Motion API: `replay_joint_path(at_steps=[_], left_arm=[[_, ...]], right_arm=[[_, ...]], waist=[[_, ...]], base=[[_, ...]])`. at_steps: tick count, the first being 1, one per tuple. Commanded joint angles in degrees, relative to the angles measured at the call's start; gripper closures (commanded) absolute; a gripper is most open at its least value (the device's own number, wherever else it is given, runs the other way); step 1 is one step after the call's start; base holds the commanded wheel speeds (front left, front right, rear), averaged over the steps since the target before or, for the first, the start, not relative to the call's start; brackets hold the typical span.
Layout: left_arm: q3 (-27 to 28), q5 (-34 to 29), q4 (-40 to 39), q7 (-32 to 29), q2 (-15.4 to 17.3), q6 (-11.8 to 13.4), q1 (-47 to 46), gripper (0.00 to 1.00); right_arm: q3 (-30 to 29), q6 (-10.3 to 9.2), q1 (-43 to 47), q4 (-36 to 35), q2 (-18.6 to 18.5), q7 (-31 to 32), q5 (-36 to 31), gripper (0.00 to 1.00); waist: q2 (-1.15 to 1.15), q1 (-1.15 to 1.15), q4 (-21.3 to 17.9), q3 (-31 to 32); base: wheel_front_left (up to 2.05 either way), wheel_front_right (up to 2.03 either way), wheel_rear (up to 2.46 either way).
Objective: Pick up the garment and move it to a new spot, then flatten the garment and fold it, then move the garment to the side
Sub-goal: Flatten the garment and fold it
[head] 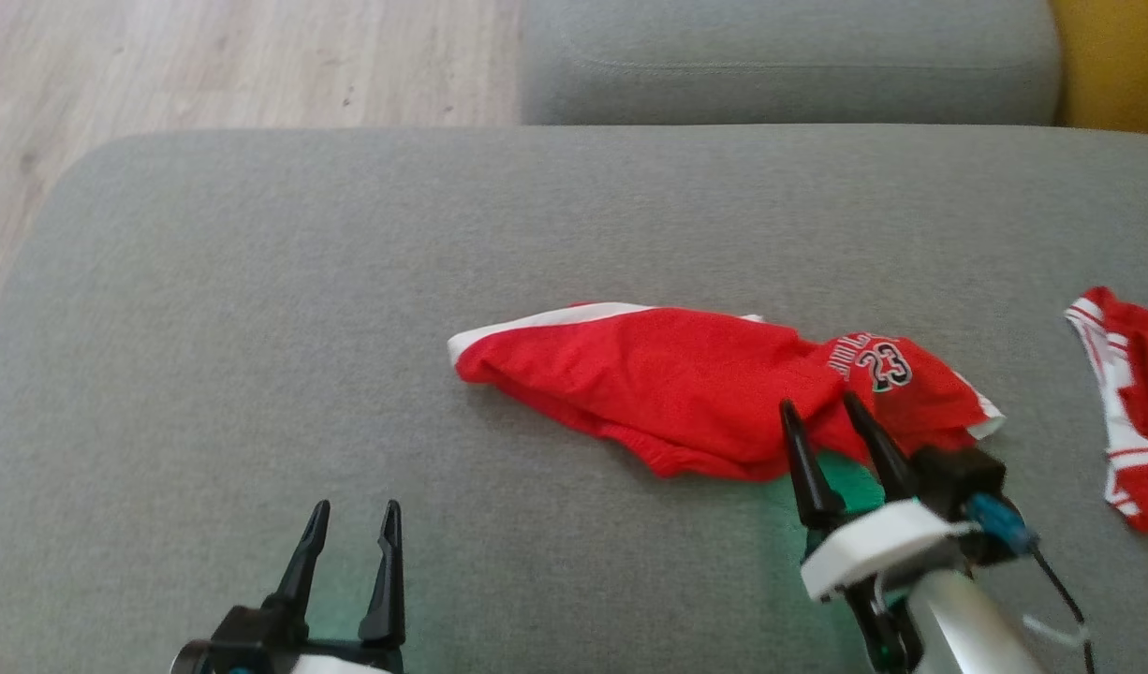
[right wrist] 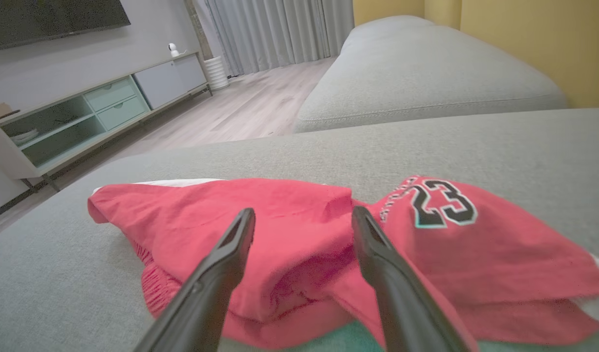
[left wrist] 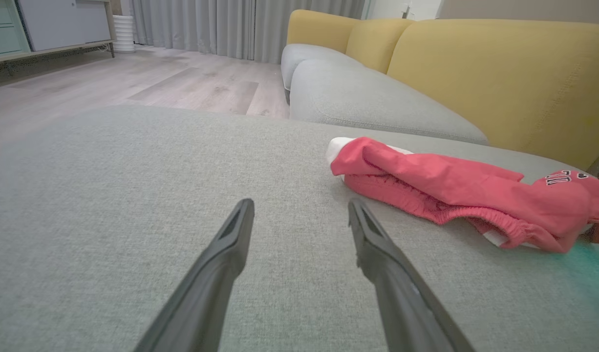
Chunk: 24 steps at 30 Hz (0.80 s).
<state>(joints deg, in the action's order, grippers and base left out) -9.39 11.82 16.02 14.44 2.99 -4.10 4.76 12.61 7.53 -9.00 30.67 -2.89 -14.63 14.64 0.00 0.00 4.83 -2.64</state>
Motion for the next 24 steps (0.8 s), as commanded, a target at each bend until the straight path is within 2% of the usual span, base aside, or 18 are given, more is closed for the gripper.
replay_joint_path(at_steps=[1, 4, 11, 15, 24], left_arm=[[1.21, 0.37, -1.37, 0.55, -0.11, -0.14, -2.75, 0.0], [0.54, 0.62, -1.19, 0.55, -0.11, -0.09, -2.89, 0.0], [-0.29, 1.18, -1.15, 0.56, -0.11, 0.08, -3.21, 0.0], [-1.05, 1.45, -1.18, 0.56, -0.11, 0.13, -3.68, 0.0], [-2.41, 2.75, -1.39, 0.56, -0.11, 0.96, -4.63, 0.0]], right_arm=[[1.82, -0.04, -3.48, -0.11, 0.02, -0.37, 0.31, 0.0], [4.25, -0.04, -4.91, 1.7, 0.02, -0.37, 0.46, 0.0], [13.89, -0.04, -4.36, 2.0, 0.02, -0.37, 0.99, 0.0], [18.81, -0.04, -4.9, 5.24, 0.02, -0.21, 0.72, 0.0], [17.7, -0.04, -9.28, 13.26, 0.02, 0.75, -1.02, 0.0]], waist=[[0.0, 0.0, 1.2, -0.77], [0.0, 0.0, 2.32, -1.29], [0.0, 0.0, 3.87, -2.13], [0.0, 0.0, 4.88, -2.81], [0.0, 0.0, 7.22, -4.71]], base=[[0.0, 0.0, 0.0], [0.0, 0.0, 0.0], [0.0, 0.0, 0.0], [0.0, 0.0, 0.0], [0.0, 0.0, 0.0]])
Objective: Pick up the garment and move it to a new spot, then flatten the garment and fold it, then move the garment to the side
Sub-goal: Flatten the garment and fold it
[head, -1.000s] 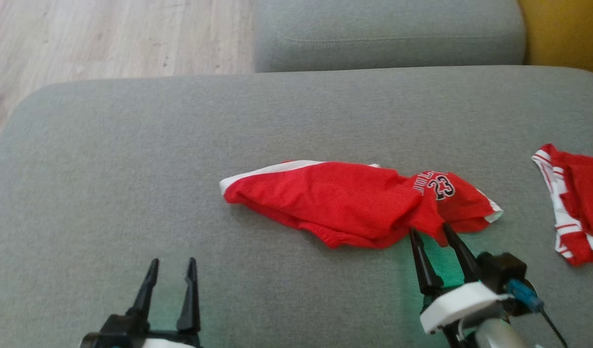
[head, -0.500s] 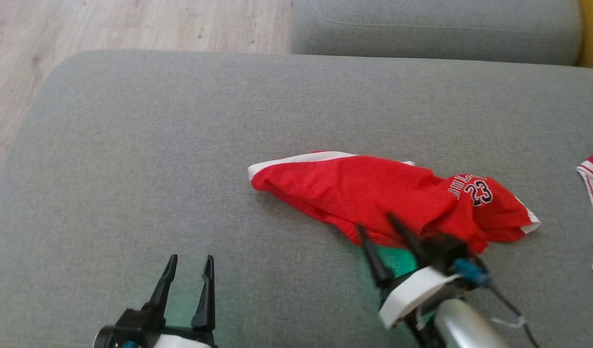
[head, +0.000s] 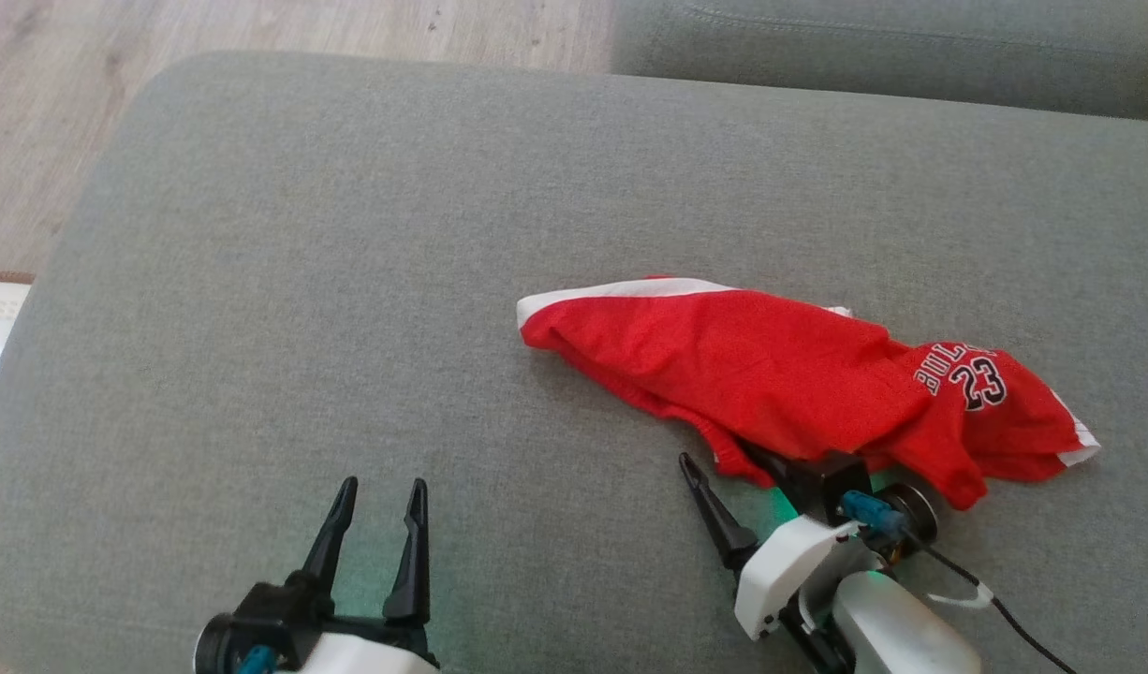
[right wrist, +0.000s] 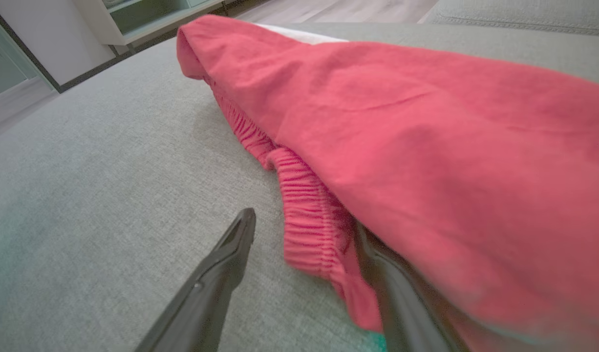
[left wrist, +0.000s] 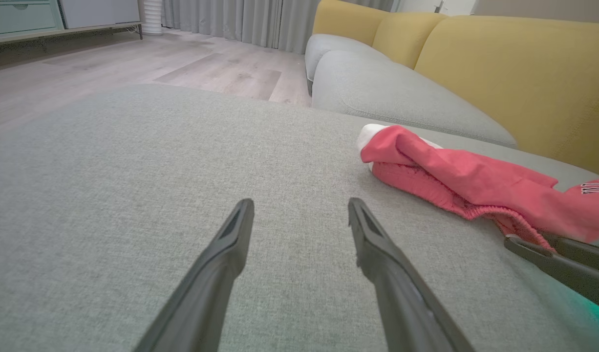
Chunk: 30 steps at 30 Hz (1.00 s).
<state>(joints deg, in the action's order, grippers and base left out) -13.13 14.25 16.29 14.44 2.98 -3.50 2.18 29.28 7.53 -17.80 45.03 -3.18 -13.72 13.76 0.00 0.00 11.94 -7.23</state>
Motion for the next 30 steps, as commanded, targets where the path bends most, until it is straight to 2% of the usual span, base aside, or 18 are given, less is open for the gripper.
replay_joint_path(at_steps=[1, 3, 7, 10, 14, 18, 21, 23, 27, 29, 30], left_arm=[[1.26, 0.43, -1.61, 0.56, -0.1, 0.38, -2.08, 0.0], [1.07, 0.55, -1.54, 0.56, -0.1, 0.4, -2.16, 0.0], [1.0, 0.73, -1.6, 0.56, -0.1, 0.66, -2.2, 0.0], [1.26, 0.63, -1.44, 0.56, -0.1, 0.64, -1.95, 0.0], [1.46, 0.09, -0.99, 0.56, -0.1, 0.21, -1.33, 0.0], [0.83, -0.31, -0.16, 0.56, -0.1, -0.36, -0.82, 0.0], [-0.05, -0.45, 0.2, 0.56, -0.1, -0.61, -0.49, 0.0], [-0.26, -0.52, 0.19, 0.56, -0.1, -0.67, -0.27, 0.0], [0.42, -0.62, -0.44, 0.56, -0.1, -0.52, 0.31, 0.0], [0.8, -0.55, -0.64, 0.56, -0.1, -0.37, 0.57, 0.0], [0.8, -0.55, -0.64, 0.56, -0.1, -0.37, 0.57, 0.0]], right_arm=[[1.26, -0.04, -0.6, -0.59, 0.3, 0.18, -0.08, 0.07], [2.14, -0.04, -0.65, -0.44, 0.3, 0.31, 1.07, 1.0], [3.19, -0.04, -1.98, -3.57, 0.3, -0.42, 5.12, 1.0], [4.51, -0.04, -4.54, -9.21, 0.3, -0.91, 10.84, 1.0], [9.22, -0.04, -10.92, -17.52, 0.3, -0.97, 20.25, 1.0], [13.08, -0.04, -19.14, -25.18, 0.3, -0.92, 32.63, 1.0], [10.33, -0.04, -23.49, -27.17, 0.3, -1.19, 40.9, 1.0], [5.91, -0.04, -24.41, -26.57, 0.3, -1.24, 42.98, 1.0], [-3.16, -0.04, -20.37, -19.38, 0.3, -1.26, 42.66, 1.0], [-7.23, -0.04, -17.36, -13.78, 0.3, -1.27, 39.7, 1.0], [-7.23, -0.04, -17.36, -13.78, 0.3, -1.27, 39.7, 1.0]], waist=[[0.0, 0.0, 0.32, -0.23], [0.0, 0.0, 0.68, -0.33], [0.0, 0.0, 1.03, -0.25], [0.0, 0.0, 0.91, 0.45], [0.0, 0.0, 0.78, 2.03], [0.0, 0.0, 1.69, 3.98], [0.0, 0.0, 2.81, 5.2], [0.0, 0.0, 3.19, 5.53], [0.0, 0.0, 2.75, 4.85], [0.0, 0.0, 1.95, 4.06], [0.0, 0.0, 1.95, 4.06]], base=[[0.0, 0.0, 0.0], [0.0, 0.0, 0.0], [0.0, 0.0, 0.0], [0.0, 0.0, 0.0], [0.0, 0.0, 0.0], [0.0, 0.0, 0.0], [0.0, 0.0, 0.0], [0.0, 0.0, 0.0], [0.0, 0.0, 0.0], [0.0, 0.0, 0.0], [0.0, 0.0, 0.0]])
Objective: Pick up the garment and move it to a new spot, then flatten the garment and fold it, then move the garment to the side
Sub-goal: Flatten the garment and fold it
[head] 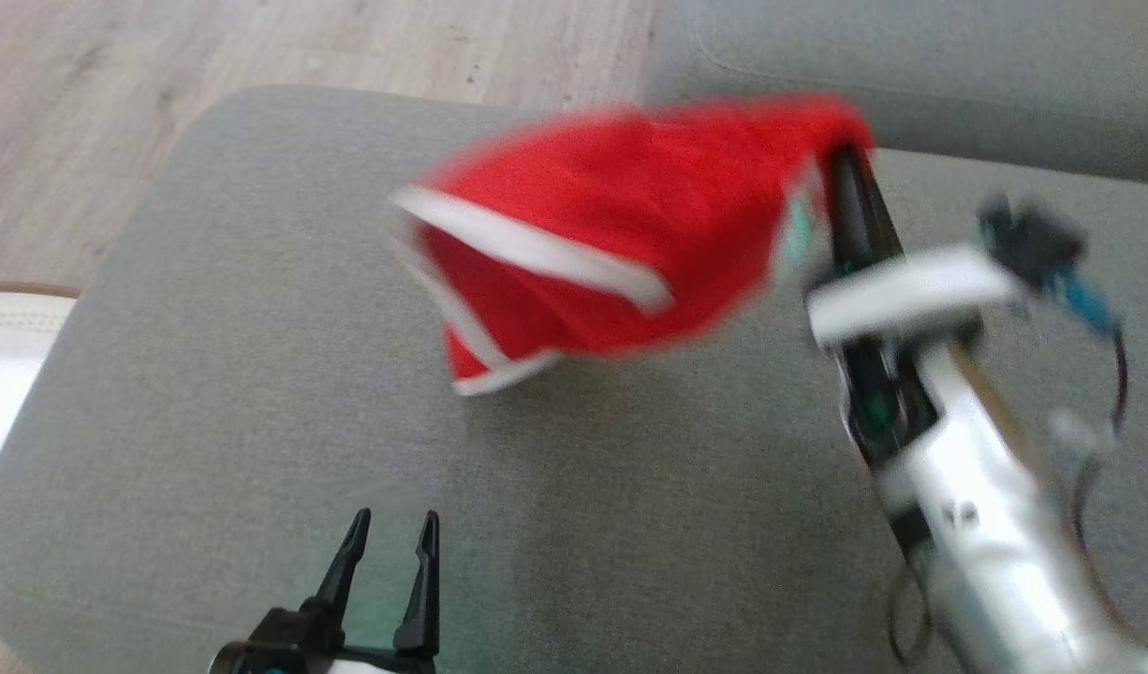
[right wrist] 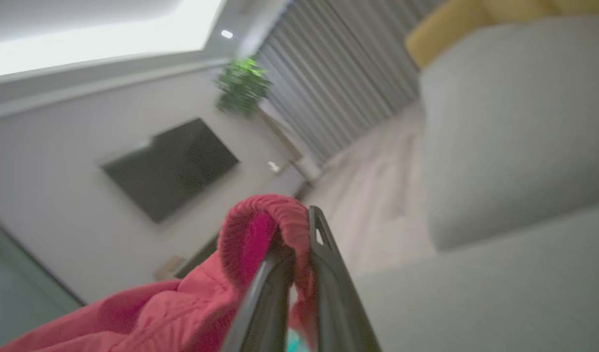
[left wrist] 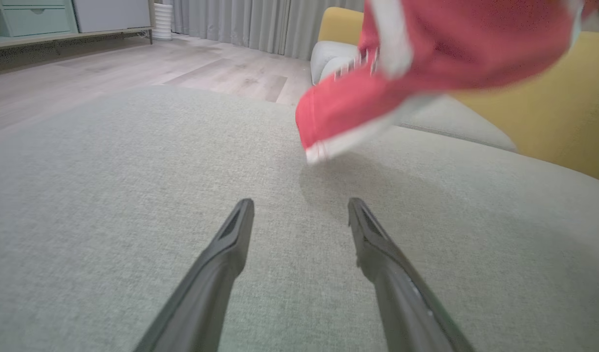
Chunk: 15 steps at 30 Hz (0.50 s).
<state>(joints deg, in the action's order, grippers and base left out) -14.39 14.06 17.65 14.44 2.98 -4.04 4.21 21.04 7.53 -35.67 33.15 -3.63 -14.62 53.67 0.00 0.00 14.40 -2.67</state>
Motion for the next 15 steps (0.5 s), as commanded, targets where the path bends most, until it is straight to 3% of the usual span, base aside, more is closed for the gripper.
replay_joint_path(at_steps=[1, 2, 3, 4, 5, 10, 13, 15], left_arm=[[2.14, -0.28, -2.04, 0.56, -0.1, 0.21, -1.39, 0.0], [2.16, -0.24, -2.06, 0.56, -0.1, 0.22, -1.39, 0.0], [2.13, -0.2, -2.14, 0.56, -0.1, 0.24, -1.47, 0.0], [2.02, -0.17, -2.19, 0.56, -0.1, 0.26, -1.61, 0.0], [1.93, -0.13, -2.24, 0.56, -0.1, 0.29, -1.85, 0.0], [1.45, -0.03, -2.39, 0.56, -0.1, 0.57, -3.5, 0.0], [1.23, -0.05, -2.3, 0.56, -0.1, 0.62, -4.38, 0.0], [1.07, 0.06, -2.17, 0.56, -0.1, 0.65, -4.76, 0.0]], right_arm=[[-1.11, -0.04, 2.18, 1.12, 0.75, -0.37, -1.94, 1.0], [-3.25, -0.04, 3.75, 4.4, 0.75, -0.37, -3.99, 0.89], [-5.6, -0.04, 5.09, 7.17, 0.71, -0.37, -6.26, 0.62], [-7.72, -0.04, 6.35, 9.62, 0.44, -0.37, -8.68, 0.22], [-9.66, -0.04, 7.53, 12.09, -0.05, -0.37, -11.2, 0.0], [-18.6, -0.04, 11.49, 14.08, -1.5, -0.37, -22.41, 0.0], [-19.42, -0.04, 13.58, 9.32, -1.14, -0.37, -28.52, 0.0], [-17.01, -0.04, 15.5, 5.21, -0.69, -0.38, -31.55, 0.0]], waist=[[0.0, 0.0, -0.99, -0.92], [0.0, 0.0, -1.5, -1.39], [0.0, 0.0, -2.04, -1.87], [0.0, 0.0, -2.53, -2.31], [0.0, 0.0, -3.02, -2.72], [0.0, 0.0, -5.09, -3.98], [0.0, 0.0, -5.71, -4.21], [0.0, 0.0, -5.81, -4.22]], base=[[0.0, 0.0, 0.0], [0.0, 0.0, 0.0], [0.0, 0.0, 0.0], [0.0, 0.0, 0.0], [0.0, 0.0, 0.0], [0.0, 0.0, 0.0], [0.0, 0.0, 0.0], [0.0, 0.0, 0.0]])
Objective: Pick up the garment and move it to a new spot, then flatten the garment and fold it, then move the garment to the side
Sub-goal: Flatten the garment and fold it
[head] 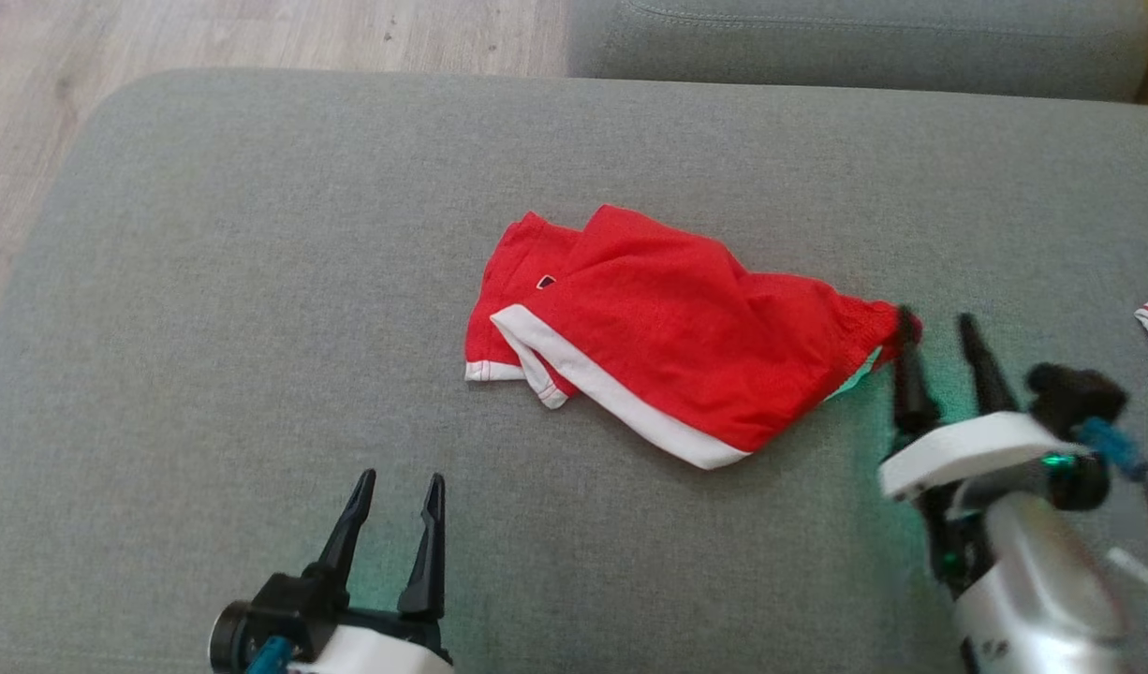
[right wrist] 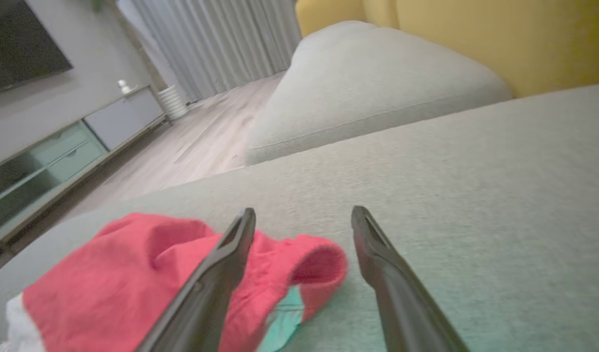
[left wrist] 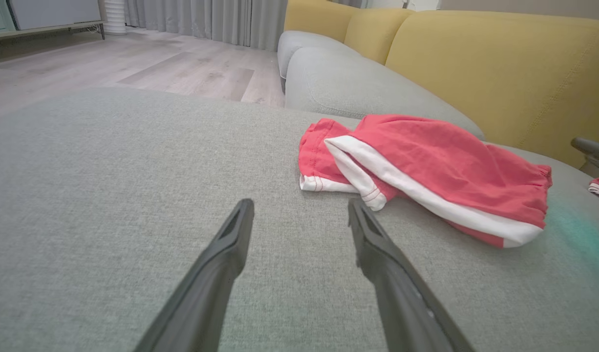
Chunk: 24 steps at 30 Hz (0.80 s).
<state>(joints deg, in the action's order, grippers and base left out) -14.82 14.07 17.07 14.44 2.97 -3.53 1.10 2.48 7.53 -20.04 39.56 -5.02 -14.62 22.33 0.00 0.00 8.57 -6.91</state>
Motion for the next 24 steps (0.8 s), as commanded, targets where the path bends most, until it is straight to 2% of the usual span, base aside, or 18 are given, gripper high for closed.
replay_joint_path(at_steps=[1, 7, 10, 13, 18, 24], left_arm=[[1.43, 0.11, -1.55, 0.56, -0.09, 0.13, -1.8, 0.0], [1.05, 0.52, -1.67, 0.56, -0.09, 0.15, -1.4, 0.0], [1.29, 0.55, -1.54, 0.56, -0.09, 0.16, -0.71, 0.0], [1.48, 0.43, -1.55, 0.56, -0.09, 0.08, -0.14, 0.0], [1.57, 0.16, -1.73, 0.56, -0.09, 0.0, 0.01, 0.0], [1.34, -0.22, -2.01, 0.56, -0.09, -0.14, -0.48, 0.0]], right_arm=[[2.86, -0.04, 0.92, -3.07, 0.82, -0.38, -1.65, 0.0], [13.13, -0.04, 7.11, -12.17, 0.62, -0.38, -6.6, 0.0], [17.81, -0.04, 9.88, -12.34, -0.5, -0.38, -5.78, 0.0], [19.84, -0.04, 11.7, -9.69, -0.59, -0.38, -3.05, 0.0], [18.73, -0.04, 12.04, -7.58, 0.06, -0.38, 0.83, 0.0], [17.83, -0.04, 10.64, -8.19, 1.1, -0.38, 5.92, 0.0]], waist=[[0.0, 0.0, 0.06, 0.03], [0.0, 0.0, 1.17, 0.33], [0.0, 0.0, 1.79, 0.52], [0.0, 0.0, 2.3, 0.61], [0.0, 0.0, 2.84, 0.34], [0.0, 0.0, 3.23, -0.32]], base=[[0.0, 0.0, 0.0], [0.0, 0.0, 0.0], [0.0, 0.0, 0.0], [0.0, 0.0, 0.0], [0.0, 0.0, 0.0], [0.0, 0.0, 0.0]])
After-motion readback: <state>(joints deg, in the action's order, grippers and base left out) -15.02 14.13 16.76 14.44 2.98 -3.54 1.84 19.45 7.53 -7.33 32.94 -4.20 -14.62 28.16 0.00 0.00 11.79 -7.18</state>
